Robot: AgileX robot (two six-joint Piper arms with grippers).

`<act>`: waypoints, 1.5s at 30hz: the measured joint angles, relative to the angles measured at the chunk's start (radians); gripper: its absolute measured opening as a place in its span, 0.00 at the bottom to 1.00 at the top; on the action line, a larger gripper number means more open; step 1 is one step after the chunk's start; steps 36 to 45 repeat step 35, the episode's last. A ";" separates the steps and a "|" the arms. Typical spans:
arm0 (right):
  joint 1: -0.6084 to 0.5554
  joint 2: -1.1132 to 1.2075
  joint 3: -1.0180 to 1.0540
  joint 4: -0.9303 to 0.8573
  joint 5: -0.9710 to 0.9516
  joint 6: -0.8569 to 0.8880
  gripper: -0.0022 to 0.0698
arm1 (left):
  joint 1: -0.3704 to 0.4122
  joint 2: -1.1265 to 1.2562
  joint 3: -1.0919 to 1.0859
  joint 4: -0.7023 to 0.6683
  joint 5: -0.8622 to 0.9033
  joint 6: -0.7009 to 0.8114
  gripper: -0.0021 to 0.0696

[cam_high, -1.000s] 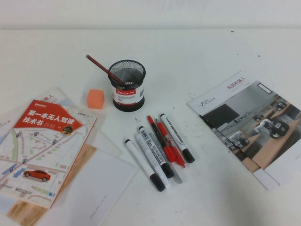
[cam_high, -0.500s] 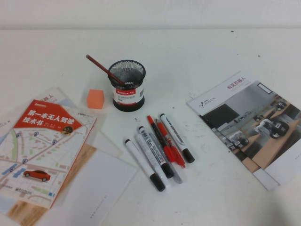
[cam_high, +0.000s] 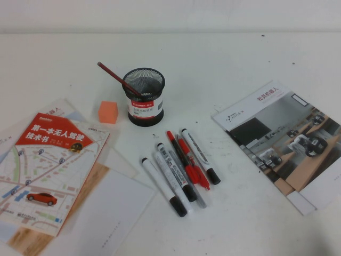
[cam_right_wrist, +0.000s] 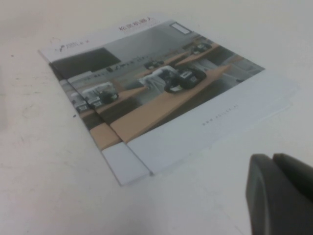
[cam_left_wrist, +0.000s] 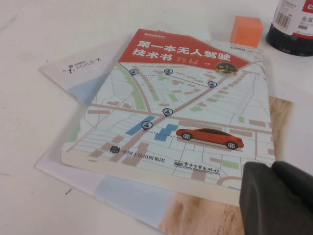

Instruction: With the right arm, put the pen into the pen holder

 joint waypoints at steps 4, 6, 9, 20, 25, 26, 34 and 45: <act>0.000 -0.024 0.000 0.012 0.000 0.000 0.00 | 0.000 0.000 0.000 0.000 0.000 0.000 0.03; 0.000 -0.027 0.000 0.026 0.000 0.000 0.00 | 0.000 0.000 0.000 0.000 0.000 0.000 0.03; 0.000 -0.027 0.000 0.028 0.000 0.000 0.00 | 0.000 0.000 0.000 0.000 0.000 0.000 0.03; 0.000 -0.027 0.000 0.030 0.000 0.000 0.00 | 0.000 0.000 0.000 0.000 0.000 0.000 0.03; 0.000 -0.027 0.000 0.030 0.000 0.000 0.00 | 0.000 0.000 0.000 0.000 0.000 0.000 0.03; 0.000 -0.027 0.000 0.030 0.000 0.000 0.00 | 0.000 0.000 0.000 0.000 0.000 0.000 0.03; 0.000 -0.027 0.000 0.030 0.000 0.000 0.00 | 0.000 0.000 0.000 0.000 0.000 0.000 0.03; 0.000 -0.027 0.000 0.030 0.000 0.000 0.00 | 0.000 0.000 0.000 0.000 0.000 0.000 0.03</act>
